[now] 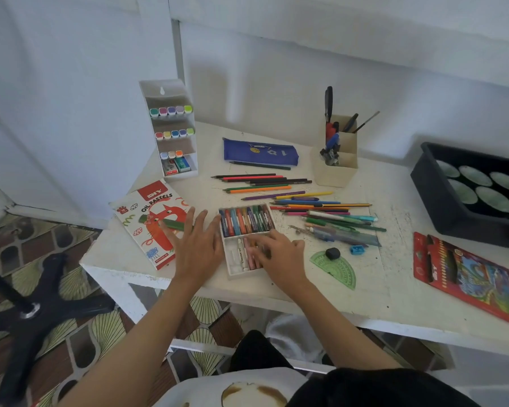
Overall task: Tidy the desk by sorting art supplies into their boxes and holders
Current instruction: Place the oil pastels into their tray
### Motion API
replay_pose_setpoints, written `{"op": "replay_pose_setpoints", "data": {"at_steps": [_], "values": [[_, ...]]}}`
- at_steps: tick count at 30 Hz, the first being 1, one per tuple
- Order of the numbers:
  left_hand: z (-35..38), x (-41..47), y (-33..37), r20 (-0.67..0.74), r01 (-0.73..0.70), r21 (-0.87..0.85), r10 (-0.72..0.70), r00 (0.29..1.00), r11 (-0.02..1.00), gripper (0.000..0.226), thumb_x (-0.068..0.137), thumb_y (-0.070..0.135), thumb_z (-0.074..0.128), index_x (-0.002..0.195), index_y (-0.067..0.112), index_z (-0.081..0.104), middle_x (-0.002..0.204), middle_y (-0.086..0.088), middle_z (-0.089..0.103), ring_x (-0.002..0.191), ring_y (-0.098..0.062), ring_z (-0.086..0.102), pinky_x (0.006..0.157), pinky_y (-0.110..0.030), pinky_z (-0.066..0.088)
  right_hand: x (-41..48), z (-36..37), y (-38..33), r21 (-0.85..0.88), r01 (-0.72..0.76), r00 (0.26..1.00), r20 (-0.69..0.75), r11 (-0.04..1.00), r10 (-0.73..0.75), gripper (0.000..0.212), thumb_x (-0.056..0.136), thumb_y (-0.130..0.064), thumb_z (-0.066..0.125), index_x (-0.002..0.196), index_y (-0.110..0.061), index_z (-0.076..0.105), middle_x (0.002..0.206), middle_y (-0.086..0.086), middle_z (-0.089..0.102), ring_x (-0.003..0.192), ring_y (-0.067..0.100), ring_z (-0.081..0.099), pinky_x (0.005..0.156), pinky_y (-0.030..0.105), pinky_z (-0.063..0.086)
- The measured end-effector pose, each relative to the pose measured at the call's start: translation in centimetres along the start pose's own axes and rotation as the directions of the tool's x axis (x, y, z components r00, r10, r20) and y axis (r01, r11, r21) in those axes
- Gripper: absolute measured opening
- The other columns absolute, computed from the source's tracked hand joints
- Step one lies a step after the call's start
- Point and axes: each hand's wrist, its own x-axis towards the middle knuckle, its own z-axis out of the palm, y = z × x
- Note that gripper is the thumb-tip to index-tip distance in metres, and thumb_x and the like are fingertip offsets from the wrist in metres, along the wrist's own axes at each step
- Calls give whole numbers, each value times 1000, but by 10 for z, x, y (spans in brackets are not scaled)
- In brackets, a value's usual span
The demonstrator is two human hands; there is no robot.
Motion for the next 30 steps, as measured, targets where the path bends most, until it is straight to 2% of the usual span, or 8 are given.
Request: {"op": "replay_pose_setpoints", "data": {"at_steps": [2,4,7,10,14,20,25,30], "values": [[0,-1,0,-8,8,-1,-8,1000,1000,52,91,43,26,124,22,61,133,-9,55,135,-32,36,104,-66,-14,3,-6,12,40,-49,995,-82,998,52,25,92,-43,53,114,-37,64,81,-13,50,76,6,46,76,31,21],[0,-1,-1,-11,9,-2,-9,1000,1000,53,91,42,26,124,20,60,133,-9,55,135,-32,36,104,-64,-15,13,-17,25,64,-158,973,-157,985,166,24,92,-41,52,110,-33,66,85,-12,54,82,9,50,86,35,27],[1,0,0,-16,18,4,-18,1000,1000,53,91,41,26,124,17,60,132,-9,56,134,-32,39,105,-61,-15,35,-34,43,-30,-398,905,-180,917,387,26,93,-39,51,116,-32,61,109,-5,59,109,16,50,97,44,27],[3,3,0,-19,31,-2,-31,999,1000,52,90,41,28,124,16,59,132,-9,56,133,-32,38,106,-67,-8,59,-50,56,-148,-547,836,-144,824,529,41,90,-49,51,124,-27,53,126,4,50,122,24,40,99,51,31],[1,4,2,-48,10,-11,-10,999,1000,52,89,43,28,120,15,61,131,-10,57,130,-33,42,103,-74,3,85,-61,62,-204,-626,780,-150,753,607,54,86,-57,49,123,-18,51,132,12,40,126,31,32,100,54,30],[2,4,1,-23,35,-23,-35,999,999,61,96,50,14,117,20,63,130,-9,58,132,-34,41,107,-67,-3,107,-45,61,-238,-733,677,-165,638,717,74,78,-69,52,123,-10,52,141,15,33,134,34,23,105,58,23],[3,6,2,-10,41,-13,-41,999,999,53,95,46,20,115,21,62,128,-8,59,133,-33,40,106,-68,-2,115,-30,65,-212,-747,664,-199,630,720,99,70,-76,54,135,-2,37,142,18,32,135,35,22,106,59,22],[3,8,3,36,52,-14,-51,998,999,60,96,49,12,117,21,61,130,-6,58,134,-32,39,106,-68,-3,122,-24,65,-209,-761,649,-212,615,731,104,72,-76,51,139,1,31,145,19,29,136,35,19,106,59,21]]}}
